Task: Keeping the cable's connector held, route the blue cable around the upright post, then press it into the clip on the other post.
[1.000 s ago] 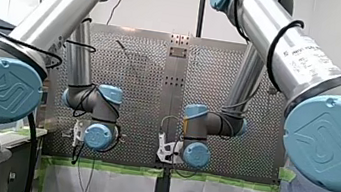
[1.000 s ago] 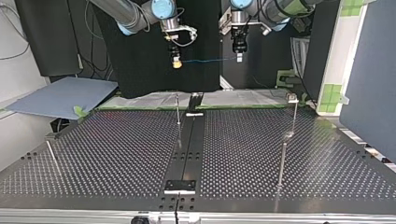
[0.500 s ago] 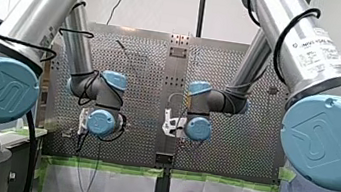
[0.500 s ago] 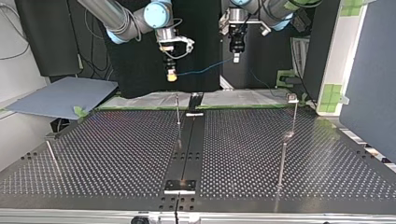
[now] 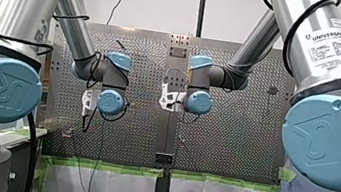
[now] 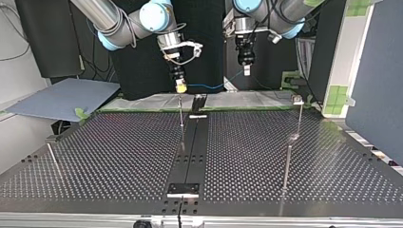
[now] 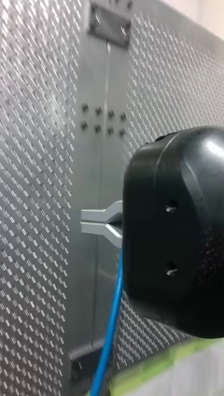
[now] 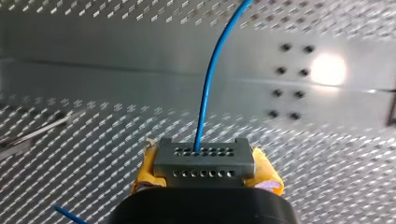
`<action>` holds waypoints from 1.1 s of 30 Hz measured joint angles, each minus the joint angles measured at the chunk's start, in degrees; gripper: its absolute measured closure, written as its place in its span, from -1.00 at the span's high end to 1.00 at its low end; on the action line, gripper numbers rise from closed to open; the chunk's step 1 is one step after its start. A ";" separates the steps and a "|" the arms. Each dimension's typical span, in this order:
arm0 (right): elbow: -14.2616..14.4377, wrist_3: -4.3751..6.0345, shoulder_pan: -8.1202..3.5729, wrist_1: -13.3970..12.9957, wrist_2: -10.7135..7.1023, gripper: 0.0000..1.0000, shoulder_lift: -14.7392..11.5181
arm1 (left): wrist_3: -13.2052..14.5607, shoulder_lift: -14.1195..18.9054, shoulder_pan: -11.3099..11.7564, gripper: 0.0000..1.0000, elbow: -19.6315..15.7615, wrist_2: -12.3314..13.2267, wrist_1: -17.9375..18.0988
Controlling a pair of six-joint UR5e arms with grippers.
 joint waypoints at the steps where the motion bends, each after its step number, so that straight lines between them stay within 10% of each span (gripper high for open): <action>1: -0.28 0.02 0.02 0.48 -0.38 -1.00 -0.49 | -0.22 0.78 0.12 -1.00 0.57 -0.36 -0.77; 12: -4.26 0.06 0.18 5.97 -2.55 -1.00 -5.60 | -0.98 7.14 0.81 -1.00 4.62 -1.29 -7.14; 33: -13.66 1.22 0.48 12.06 -6.76 -1.00 -5.98 | -1.40 19.12 3.65 -1.00 12.71 -1.10 -19.09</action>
